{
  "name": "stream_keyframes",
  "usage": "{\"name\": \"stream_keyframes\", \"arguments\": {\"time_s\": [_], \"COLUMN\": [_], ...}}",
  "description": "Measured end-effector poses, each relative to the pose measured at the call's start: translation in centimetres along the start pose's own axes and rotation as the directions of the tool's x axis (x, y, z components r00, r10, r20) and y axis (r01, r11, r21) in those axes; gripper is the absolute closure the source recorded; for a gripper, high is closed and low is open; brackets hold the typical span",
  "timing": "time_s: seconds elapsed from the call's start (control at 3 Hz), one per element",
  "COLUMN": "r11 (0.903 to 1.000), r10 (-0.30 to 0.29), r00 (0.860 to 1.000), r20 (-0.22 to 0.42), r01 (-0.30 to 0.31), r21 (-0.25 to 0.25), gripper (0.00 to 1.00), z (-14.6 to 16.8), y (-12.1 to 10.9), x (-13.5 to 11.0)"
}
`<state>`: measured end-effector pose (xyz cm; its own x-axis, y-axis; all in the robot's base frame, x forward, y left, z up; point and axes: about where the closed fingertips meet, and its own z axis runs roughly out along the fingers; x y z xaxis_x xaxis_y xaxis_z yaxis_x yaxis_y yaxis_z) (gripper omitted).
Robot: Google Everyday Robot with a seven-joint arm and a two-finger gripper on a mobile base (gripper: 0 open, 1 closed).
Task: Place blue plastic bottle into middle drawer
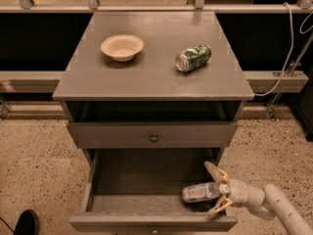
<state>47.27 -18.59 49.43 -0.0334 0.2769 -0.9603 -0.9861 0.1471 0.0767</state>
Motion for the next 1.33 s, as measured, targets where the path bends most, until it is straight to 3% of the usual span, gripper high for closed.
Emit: {"name": "stream_keyframes", "arguments": {"time_s": [0.33, 0.67, 1.33], "r11": [1.0, 0.9999, 0.9982], "r10": [0.0, 0.001, -0.02], "r00": [1.0, 0.998, 0.974], "r20": [0.0, -0.06, -0.225], "r01": [0.0, -0.002, 0.007], "r21": [0.0, -0.013, -0.06], "gripper": [0.0, 0.0, 0.0], "z": [0.0, 1.4, 4.7], "y": [0.0, 0.2, 2.1], "x": [0.0, -0.5, -3.3]}}
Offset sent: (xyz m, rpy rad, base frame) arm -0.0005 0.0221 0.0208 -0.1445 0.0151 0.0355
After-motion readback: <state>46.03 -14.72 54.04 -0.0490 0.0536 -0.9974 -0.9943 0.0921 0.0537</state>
